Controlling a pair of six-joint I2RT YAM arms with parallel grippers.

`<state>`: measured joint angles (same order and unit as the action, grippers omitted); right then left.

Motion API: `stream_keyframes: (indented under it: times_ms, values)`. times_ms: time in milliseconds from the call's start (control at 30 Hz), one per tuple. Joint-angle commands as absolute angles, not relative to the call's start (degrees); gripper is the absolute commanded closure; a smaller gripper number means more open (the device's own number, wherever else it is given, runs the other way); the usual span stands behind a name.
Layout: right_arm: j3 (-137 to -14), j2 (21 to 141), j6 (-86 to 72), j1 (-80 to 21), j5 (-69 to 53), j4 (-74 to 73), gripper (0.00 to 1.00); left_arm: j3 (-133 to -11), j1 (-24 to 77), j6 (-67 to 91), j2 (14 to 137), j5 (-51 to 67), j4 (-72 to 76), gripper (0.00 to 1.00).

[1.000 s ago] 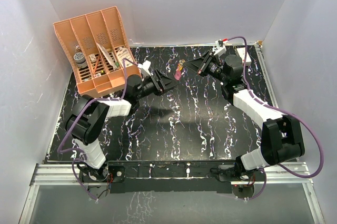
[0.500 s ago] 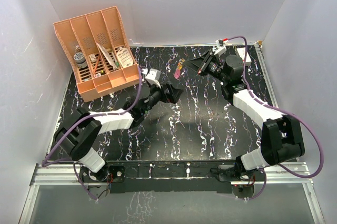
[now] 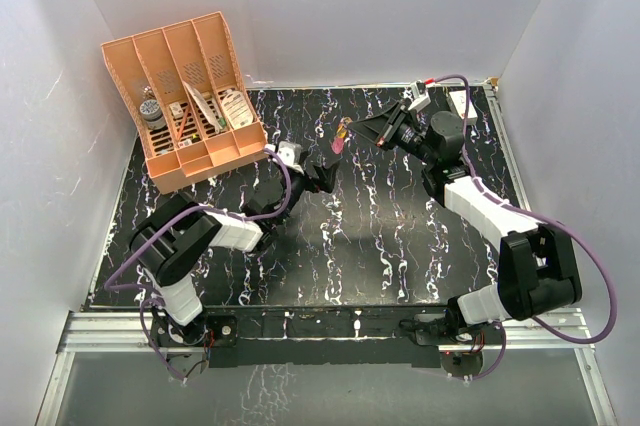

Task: Put the keys on the keyring

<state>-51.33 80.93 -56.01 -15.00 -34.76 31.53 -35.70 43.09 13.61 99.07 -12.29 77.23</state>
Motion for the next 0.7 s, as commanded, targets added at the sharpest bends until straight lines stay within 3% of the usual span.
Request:
stream_keyframes:
  times_ms: [0,500,600,667]
  values:
    - [-50.8,78.3,-57.3,-15.2,-35.7,36.1,1.0,-38.1,43.4,10.2,100.2,-13.0,85.4,0.08]
    - [-49.3,77.4,-58.2,-15.2,-36.3,37.2,1.0,-43.6,43.6,9.5,105.2,-7.9,88.1,0.14]
    - [-49.1,77.2,-58.4,-15.2,-36.3,37.2,1.0,-44.5,43.6,9.5,106.2,-7.7,88.7,0.19]
    - [-48.9,77.0,-58.4,-15.3,-36.4,37.3,1.0,-45.3,43.6,9.5,106.8,-7.8,88.8,0.29]
